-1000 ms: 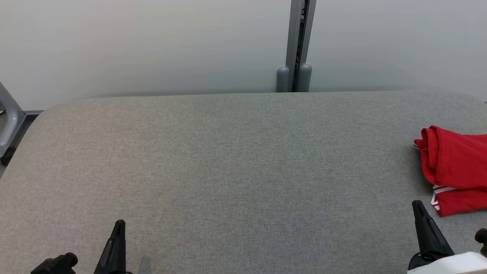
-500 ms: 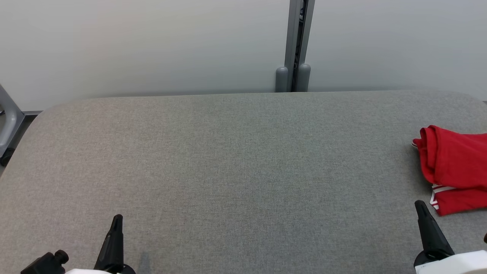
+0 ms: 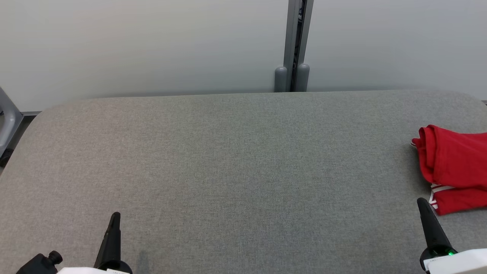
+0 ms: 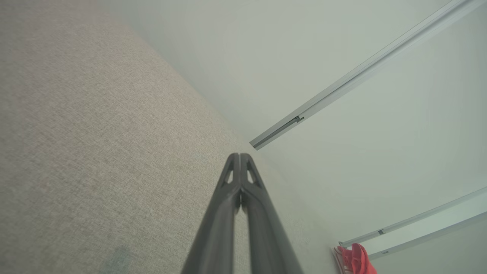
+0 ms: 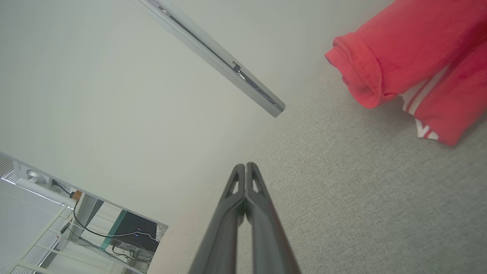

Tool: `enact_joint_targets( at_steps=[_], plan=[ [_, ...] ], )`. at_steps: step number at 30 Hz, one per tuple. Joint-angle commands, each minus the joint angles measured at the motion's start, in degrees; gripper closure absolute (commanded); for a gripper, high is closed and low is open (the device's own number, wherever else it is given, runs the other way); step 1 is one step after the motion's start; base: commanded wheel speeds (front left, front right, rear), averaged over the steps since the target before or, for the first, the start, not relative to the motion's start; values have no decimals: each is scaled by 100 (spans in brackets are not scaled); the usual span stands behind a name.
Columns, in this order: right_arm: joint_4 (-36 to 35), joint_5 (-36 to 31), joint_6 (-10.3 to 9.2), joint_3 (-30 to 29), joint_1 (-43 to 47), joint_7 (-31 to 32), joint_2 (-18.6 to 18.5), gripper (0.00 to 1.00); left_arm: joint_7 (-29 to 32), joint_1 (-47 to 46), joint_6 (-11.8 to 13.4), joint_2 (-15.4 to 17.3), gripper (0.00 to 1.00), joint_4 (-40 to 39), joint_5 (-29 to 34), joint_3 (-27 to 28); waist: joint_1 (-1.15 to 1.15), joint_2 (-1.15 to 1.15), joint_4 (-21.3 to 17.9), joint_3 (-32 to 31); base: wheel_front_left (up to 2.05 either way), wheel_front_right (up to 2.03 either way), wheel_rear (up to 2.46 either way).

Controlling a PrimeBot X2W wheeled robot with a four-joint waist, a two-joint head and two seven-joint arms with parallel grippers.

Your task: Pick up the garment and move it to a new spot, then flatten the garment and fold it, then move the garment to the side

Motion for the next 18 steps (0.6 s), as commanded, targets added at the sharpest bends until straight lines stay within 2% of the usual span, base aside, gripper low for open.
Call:
enact_joint_targets(
  at_steps=[1,18],
  plan=[
    [-20,191,-1,-46,-127,33,-68,100,25,-187,-47,3,100,-65,-160,59,0,0,-2,0,0,0,0],
    [63,1194,-1,-114,-179,214,-71,100,212,-250,-175,-107,100,-72,-1024,200,0,0,-25,1,0,0,0]
  ],
)
